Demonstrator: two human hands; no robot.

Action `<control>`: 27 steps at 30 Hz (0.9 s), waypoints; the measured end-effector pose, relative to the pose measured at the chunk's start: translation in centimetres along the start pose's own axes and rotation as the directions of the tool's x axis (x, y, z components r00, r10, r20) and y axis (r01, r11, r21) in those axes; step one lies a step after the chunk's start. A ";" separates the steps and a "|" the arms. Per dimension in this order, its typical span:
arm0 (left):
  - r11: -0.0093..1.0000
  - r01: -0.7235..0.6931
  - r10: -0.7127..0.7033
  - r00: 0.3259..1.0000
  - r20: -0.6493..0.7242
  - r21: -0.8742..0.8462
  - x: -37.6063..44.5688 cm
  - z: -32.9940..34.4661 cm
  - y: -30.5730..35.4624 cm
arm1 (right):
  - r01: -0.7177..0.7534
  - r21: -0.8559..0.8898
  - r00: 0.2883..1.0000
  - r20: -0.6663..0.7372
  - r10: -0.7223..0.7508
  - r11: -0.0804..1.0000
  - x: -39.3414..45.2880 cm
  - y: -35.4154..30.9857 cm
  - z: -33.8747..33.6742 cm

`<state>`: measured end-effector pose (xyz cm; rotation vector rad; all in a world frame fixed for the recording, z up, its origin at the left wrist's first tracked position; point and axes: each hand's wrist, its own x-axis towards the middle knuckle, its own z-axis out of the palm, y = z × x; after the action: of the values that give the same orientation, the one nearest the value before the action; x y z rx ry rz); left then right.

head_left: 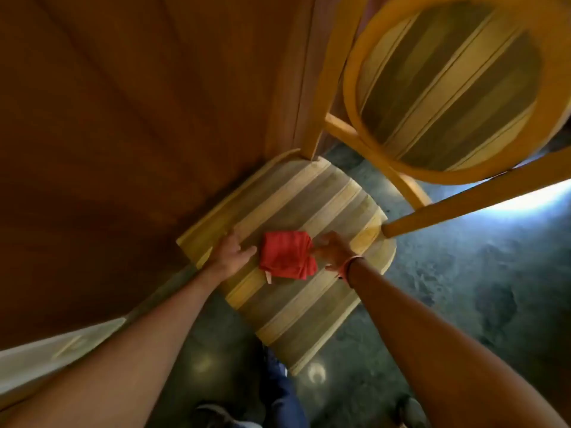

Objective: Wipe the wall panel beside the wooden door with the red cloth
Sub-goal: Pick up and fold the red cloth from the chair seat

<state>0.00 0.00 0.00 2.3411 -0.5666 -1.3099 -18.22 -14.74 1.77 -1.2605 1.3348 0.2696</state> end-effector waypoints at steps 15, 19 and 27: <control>0.889 0.109 -0.130 0.991 -0.015 -0.445 2.1 5.4 1.5 | -0.102 0.342 0.995 0.012 0.104 0.934 3.3 1.7 2.5; 0.883 0.042 -0.049 0.999 -0.003 -0.468 0.2 2.1 3.6 | 0.006 0.362 0.999 0.027 -0.016 0.932 0.7 -1.3 1.8; 0.805 -0.236 0.144 0.968 -0.208 -0.544 -6.6 -8.5 8.0 | 0.308 0.384 0.946 -0.024 -0.324 0.870 -8.5 -12.0 1.7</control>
<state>2.94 -2.06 12.91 1.8154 -0.2948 -1.0110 -10.70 -13.89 14.49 -1.1070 1.0581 -0.1917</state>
